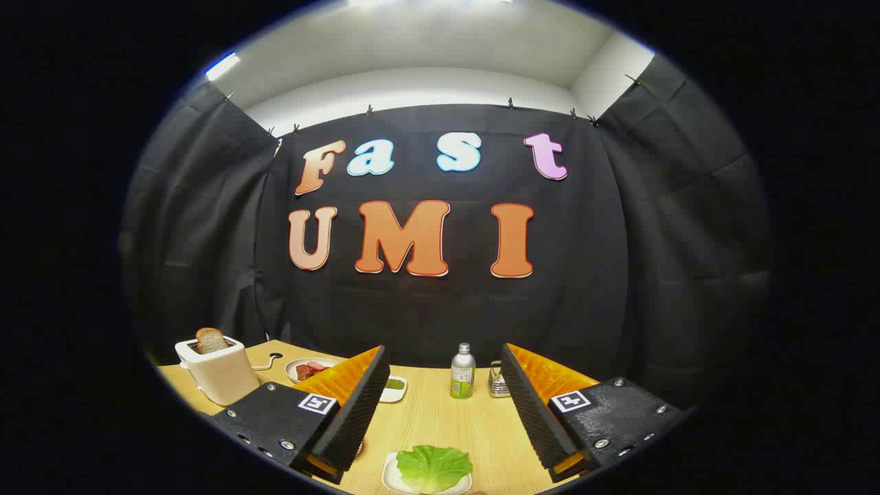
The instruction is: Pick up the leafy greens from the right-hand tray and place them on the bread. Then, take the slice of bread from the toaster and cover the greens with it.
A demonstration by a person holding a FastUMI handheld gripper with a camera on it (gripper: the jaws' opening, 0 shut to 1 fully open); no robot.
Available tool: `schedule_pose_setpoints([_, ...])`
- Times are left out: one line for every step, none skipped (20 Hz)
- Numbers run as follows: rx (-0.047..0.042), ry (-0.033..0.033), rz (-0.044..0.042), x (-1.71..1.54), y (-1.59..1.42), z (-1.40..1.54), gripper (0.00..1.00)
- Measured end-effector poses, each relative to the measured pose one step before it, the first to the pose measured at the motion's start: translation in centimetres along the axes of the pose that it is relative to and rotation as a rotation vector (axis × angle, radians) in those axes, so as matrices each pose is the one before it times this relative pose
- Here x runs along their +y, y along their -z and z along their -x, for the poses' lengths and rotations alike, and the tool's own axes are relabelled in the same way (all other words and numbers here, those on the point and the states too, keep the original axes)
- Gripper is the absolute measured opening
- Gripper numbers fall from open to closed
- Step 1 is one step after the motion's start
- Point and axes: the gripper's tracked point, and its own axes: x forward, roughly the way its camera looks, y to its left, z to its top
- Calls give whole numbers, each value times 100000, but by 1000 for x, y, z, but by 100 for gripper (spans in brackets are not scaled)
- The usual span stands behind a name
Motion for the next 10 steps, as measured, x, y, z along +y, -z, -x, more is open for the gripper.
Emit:
schedule_pose_setpoints([-952, -560, -526, 152, -464, 285, 97])
schedule_pose_setpoints([-778, -813, -479, 295, -310, 240, 97])
schedule_pose_setpoints([-566, -450, -156, 154, -193, 294, 97])
schedule_pose_setpoints([-87, -152, 162, -4, -3, -47, 97])
schedule_pose_setpoints([353, -217, 480, 131, 142, -7, 97])
schedule_pose_setpoints([301, -164, 257, 52, 116, 124, 97])
schedule_pose_setpoints([320, -176, 98, 140, 53, -56, 97])
schedule_pose_setpoints([45, -156, -131, 109, -53, 17, 98])
schedule_pose_setpoints([364, -196, -92, 102, -1, -30, 98])
schedule_pose_setpoints([30, -317, -122, 63, -65, 19, 97])
